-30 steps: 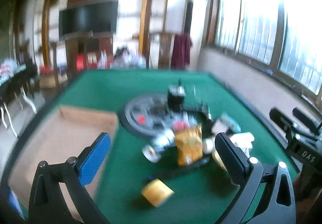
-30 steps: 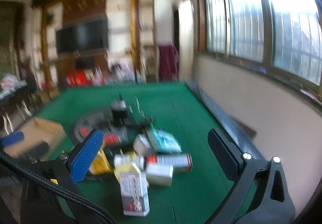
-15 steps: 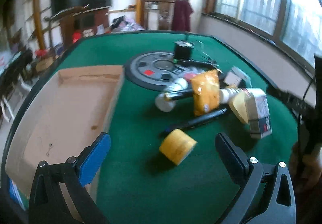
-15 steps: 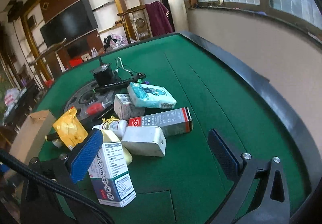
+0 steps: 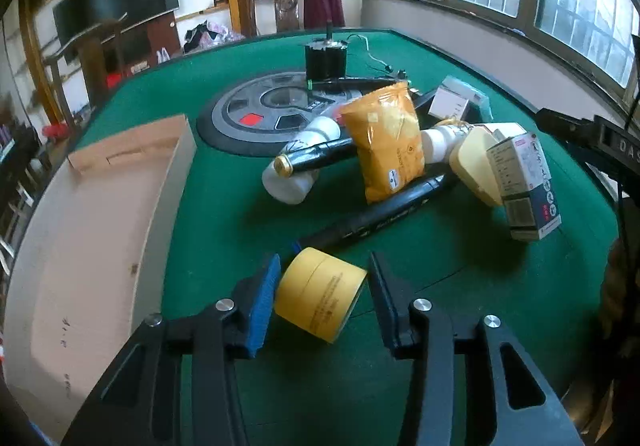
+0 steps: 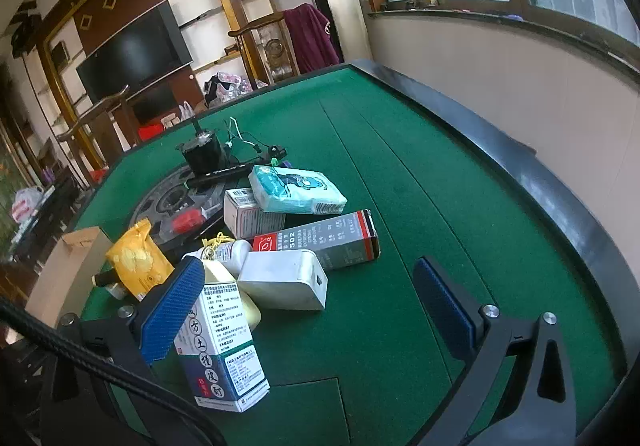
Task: Organize objects
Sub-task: 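Grasp the yellow tape roll with the left tool while the right tool grasps the white medicine box, then carry the tape roll and medicine box to the cardboard box and release both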
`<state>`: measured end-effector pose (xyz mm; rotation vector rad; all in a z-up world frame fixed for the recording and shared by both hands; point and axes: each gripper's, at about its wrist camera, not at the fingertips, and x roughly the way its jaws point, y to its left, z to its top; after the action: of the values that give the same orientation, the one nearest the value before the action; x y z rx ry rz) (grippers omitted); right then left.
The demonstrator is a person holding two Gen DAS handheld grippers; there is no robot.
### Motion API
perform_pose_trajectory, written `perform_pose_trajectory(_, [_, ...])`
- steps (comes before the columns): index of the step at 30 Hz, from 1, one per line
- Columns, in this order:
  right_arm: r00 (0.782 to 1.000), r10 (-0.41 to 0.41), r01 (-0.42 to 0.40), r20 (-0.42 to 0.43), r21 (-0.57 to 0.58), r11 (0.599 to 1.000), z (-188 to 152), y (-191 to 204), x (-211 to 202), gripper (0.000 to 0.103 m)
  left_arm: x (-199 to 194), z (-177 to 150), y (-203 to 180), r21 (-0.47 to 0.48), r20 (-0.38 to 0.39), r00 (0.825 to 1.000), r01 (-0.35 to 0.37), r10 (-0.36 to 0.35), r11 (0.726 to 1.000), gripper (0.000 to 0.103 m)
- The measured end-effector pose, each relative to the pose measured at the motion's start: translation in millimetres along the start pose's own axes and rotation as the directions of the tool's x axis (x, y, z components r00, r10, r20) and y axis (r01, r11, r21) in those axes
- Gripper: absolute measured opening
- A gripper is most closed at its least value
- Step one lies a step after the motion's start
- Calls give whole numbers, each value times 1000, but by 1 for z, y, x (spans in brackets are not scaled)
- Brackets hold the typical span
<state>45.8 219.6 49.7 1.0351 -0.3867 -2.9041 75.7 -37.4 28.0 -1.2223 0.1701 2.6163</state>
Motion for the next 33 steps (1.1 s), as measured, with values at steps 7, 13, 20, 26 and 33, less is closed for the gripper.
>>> perform_pose_trajectory(7, [1000, -12, 12, -4, -29, 1000, -2, 7, 4, 103, 8, -1, -1, -28, -49, 997, 63, -64, 998, 39])
perform_pose_trajectory(13, [1000, -19, 19, -16, -9, 1000, -2, 3, 7, 103, -4, -4, 6, -117, 12, 992, 129, -128, 985, 28])
perform_pose_trajectory(20, [998, 2, -8, -63, -89, 996, -7, 17, 2, 103, -55, -15, 16, -148, 109, 982, 171, -156, 974, 28])
perform_pose_trajectory(26, [994, -2, -24, -107, -247, 969, -24, 54, -7, 103, -73, -21, 32, -174, 147, 977, 180, -156, 968, 28])
perform_pose_trajectory(33, [988, -69, 18, -140, -338, 941, -33, 81, 11, 58, -80, -29, 43, -205, 157, 976, 182, -151, 962, 28])
